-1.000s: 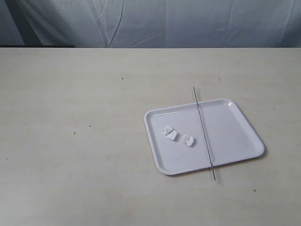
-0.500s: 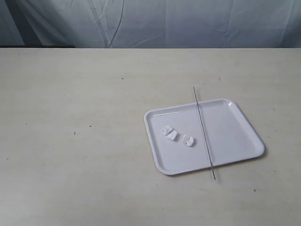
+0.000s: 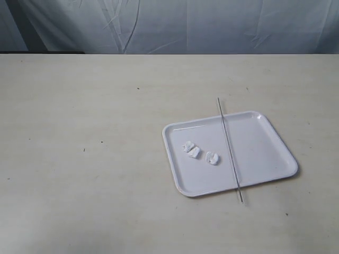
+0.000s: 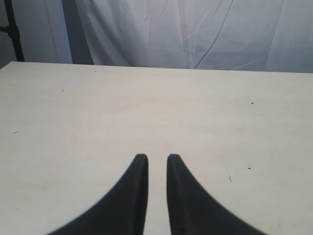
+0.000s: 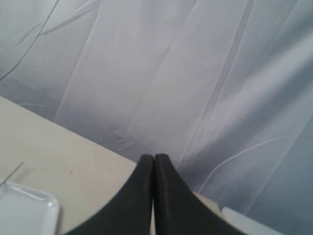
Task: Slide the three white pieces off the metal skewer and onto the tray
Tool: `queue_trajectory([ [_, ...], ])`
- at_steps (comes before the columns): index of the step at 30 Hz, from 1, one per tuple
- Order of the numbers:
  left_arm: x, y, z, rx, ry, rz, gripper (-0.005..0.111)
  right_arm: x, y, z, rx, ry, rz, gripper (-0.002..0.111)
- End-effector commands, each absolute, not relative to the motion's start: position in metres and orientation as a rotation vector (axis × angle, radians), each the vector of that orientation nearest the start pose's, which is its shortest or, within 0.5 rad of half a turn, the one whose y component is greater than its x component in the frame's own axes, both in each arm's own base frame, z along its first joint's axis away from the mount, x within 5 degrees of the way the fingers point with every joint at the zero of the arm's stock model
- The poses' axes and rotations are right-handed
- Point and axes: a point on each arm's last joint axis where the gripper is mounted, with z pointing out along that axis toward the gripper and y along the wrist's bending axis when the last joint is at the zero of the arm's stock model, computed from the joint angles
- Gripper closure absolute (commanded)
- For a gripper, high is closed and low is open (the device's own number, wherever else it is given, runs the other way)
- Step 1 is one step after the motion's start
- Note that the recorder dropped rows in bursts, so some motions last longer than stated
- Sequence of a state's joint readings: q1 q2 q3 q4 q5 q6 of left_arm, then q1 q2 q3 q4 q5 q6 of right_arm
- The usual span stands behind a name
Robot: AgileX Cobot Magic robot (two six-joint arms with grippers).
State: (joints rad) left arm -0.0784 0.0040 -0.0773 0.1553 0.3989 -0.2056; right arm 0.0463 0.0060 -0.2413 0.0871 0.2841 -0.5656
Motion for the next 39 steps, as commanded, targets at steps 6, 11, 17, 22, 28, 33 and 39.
queue_trajectory([
  [6, 0.054, 0.000, 0.184, -0.031, 1.810, -0.060, 0.092, 0.052, 0.004, 0.216, -0.320, 1.632, -0.206, 0.109],
  [11, 0.054, 0.000, 0.184, -0.034, 1.810, -0.064, 0.092, 0.056, 0.003, 0.200, -0.300, 1.610, -0.204, 0.109],
  [17, 0.054, 0.000, 0.184, -0.034, 1.810, -0.064, 0.092, 0.054, 0.005, 0.187, -0.315, 1.749, -0.161, 0.109],
  [22, 0.054, 0.000, 0.184, -0.027, 1.810, -0.054, 0.092, 0.054, 0.005, 0.185, -0.302, 1.773, -0.131, 0.109],
  [28, 0.054, 0.000, 0.184, -0.027, 1.810, -0.054, 0.092, 0.054, 0.004, 0.185, -0.221, 1.777, -0.097, 0.109],
  [33, 0.054, 0.000, 0.184, -0.027, 1.808, -0.054, 0.092, 0.054, 0.001, 0.186, -0.159, 1.775, -0.084, 0.109],
  [39, 0.054, -0.004, 0.184, -0.127, 1.805, -0.209, 0.092, 0.054, 0.000, 0.186, -0.121, 1.779, -0.083, 0.109],
])
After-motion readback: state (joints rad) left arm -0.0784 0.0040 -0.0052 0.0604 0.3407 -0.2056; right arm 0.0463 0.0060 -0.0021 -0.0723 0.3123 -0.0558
